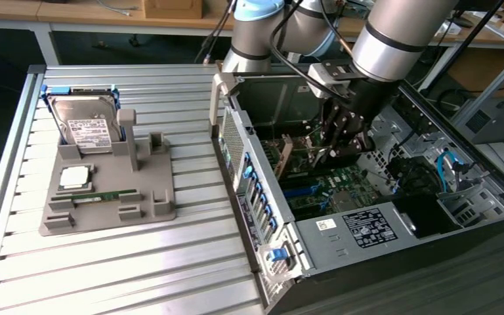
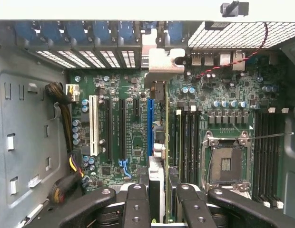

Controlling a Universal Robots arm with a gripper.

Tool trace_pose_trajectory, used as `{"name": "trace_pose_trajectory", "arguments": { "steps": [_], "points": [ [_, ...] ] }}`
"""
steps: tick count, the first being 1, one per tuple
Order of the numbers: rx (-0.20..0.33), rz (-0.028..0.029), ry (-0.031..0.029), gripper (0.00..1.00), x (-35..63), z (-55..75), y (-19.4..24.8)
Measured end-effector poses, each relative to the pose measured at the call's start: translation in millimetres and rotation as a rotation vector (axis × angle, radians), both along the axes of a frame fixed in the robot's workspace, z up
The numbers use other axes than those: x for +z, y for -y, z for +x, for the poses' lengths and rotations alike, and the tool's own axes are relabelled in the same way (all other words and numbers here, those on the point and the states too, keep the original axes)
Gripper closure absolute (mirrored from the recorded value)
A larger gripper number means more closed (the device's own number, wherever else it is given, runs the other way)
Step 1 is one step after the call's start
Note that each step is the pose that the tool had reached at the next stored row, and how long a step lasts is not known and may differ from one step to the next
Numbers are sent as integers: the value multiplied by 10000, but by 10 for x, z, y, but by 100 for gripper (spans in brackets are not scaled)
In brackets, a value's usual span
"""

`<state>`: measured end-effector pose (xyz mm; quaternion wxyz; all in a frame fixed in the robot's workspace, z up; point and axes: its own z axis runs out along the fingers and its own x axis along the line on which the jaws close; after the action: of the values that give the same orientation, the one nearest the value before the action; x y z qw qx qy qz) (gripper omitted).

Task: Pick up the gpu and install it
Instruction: 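Insert the gpu into the slot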

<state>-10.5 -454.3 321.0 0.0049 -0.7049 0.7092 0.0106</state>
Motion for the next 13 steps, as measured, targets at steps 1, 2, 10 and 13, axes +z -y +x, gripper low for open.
{"name": "trace_pose_trajectory", "arguments": {
  "steps": [1,2,10,13],
  "points": [
    [-63,-12,0,73,-9,0,1],
    [-128,-18,0,73,-14,0,2],
    [-339,-169,1,73,-78,-24,3],
    [-341,-178,2,73,-106,-39,4]
  ]
}}
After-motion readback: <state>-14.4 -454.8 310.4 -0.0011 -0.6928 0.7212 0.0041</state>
